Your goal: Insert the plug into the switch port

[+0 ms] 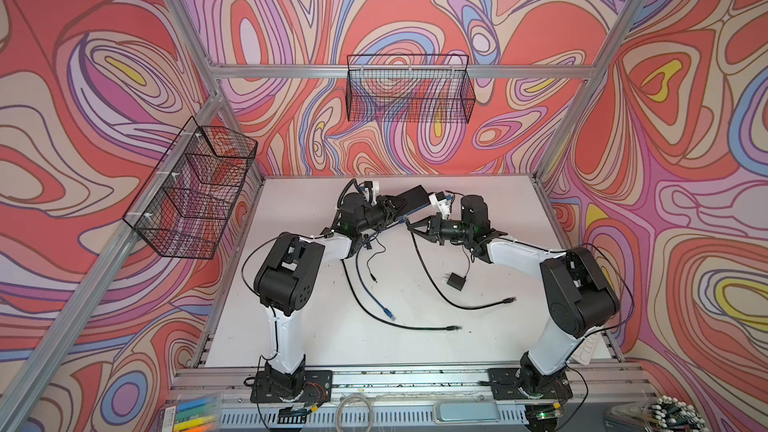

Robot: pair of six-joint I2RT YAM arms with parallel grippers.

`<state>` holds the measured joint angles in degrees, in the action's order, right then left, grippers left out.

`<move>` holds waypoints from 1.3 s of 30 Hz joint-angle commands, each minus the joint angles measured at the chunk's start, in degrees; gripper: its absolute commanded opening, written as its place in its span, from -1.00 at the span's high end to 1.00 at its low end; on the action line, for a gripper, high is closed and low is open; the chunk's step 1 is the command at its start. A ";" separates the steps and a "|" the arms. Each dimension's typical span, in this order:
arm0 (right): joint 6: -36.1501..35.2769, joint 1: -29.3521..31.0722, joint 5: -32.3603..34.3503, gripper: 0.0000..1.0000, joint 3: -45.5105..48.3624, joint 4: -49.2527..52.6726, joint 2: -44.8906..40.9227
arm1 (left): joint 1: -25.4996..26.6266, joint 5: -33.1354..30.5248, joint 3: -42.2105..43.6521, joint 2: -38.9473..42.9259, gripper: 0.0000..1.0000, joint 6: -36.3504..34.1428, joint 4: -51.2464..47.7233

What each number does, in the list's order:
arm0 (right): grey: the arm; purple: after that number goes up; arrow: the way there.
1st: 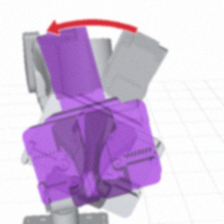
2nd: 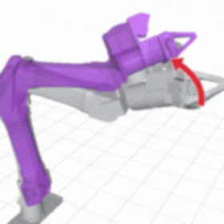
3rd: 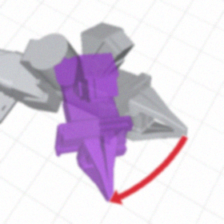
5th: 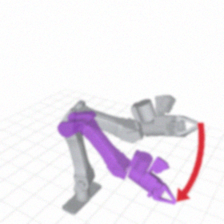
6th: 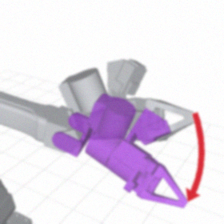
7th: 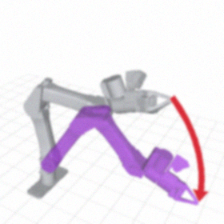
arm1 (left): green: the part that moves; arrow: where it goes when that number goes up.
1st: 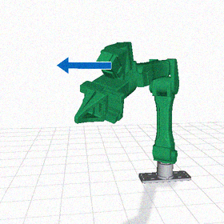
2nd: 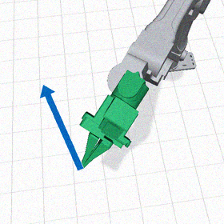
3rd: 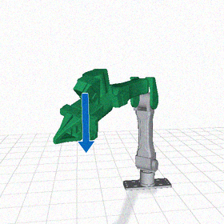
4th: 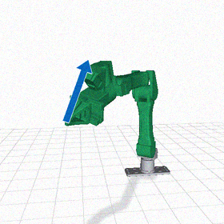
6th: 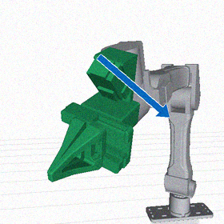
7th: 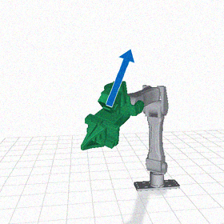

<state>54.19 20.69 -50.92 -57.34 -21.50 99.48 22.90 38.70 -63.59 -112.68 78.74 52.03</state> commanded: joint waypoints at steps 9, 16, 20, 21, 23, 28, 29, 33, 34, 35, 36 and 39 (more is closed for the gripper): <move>1.04 -0.28 1.35 1.00 -1.33 -4.76 -2.18 | 1.80 3.23 1.15 0.45 0.85 0.88 4.40; 0.21 -0.38 1.62 1.00 -1.52 -3.80 -1.18 | 1.76 4.22 1.02 0.62 0.85 1.48 5.41; -1.25 -0.78 1.81 1.00 -3.14 -2.33 -0.53 | 1.83 5.20 1.40 1.99 0.85 0.76 3.88; -1.30 -0.83 1.58 1.00 -3.62 -2.41 -0.22 | 1.84 5.48 1.61 2.32 0.85 0.39 3.08; -1.03 -0.91 1.37 1.00 -4.87 -2.89 0.26 | 2.00 5.82 2.14 2.64 0.86 0.01 2.62; 0.84 -0.91 1.35 1.00 -6.73 -6.14 0.54 | 2.59 6.46 3.72 2.47 0.86 0.23 4.32; 1.10 -0.91 1.39 1.00 -6.88 -6.59 0.54 | 2.66 6.60 3.89 2.38 0.86 0.35 4.67; 1.53 -0.91 1.82 1.00 -7.95 -6.89 1.21 | 3.44 7.14 3.91 2.57 0.86 0.71 5.02; 1.46 -0.84 1.97 1.00 -8.18 -6.82 1.21 | 3.71 7.44 3.75 2.72 0.86 0.63 4.82; 1.46 -0.84 2.16 1.00 -8.16 -6.94 1.20 | 4.03 7.72 3.66 2.73 0.86 0.71 4.83; 1.40 -0.85 2.55 1.00 -8.14 -6.92 1.23 | 4.27 8.07 3.67 2.80 0.86 0.89 4.81; -1.65 -0.83 3.44 1.00 -8.99 -4.29 0.68 | 4.81 8.62 4.54 2.79 0.86 2.08 5.44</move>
<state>55.55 20.43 -53.93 -61.39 -18.70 100.31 22.83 36.97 -61.32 -111.72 79.72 55.70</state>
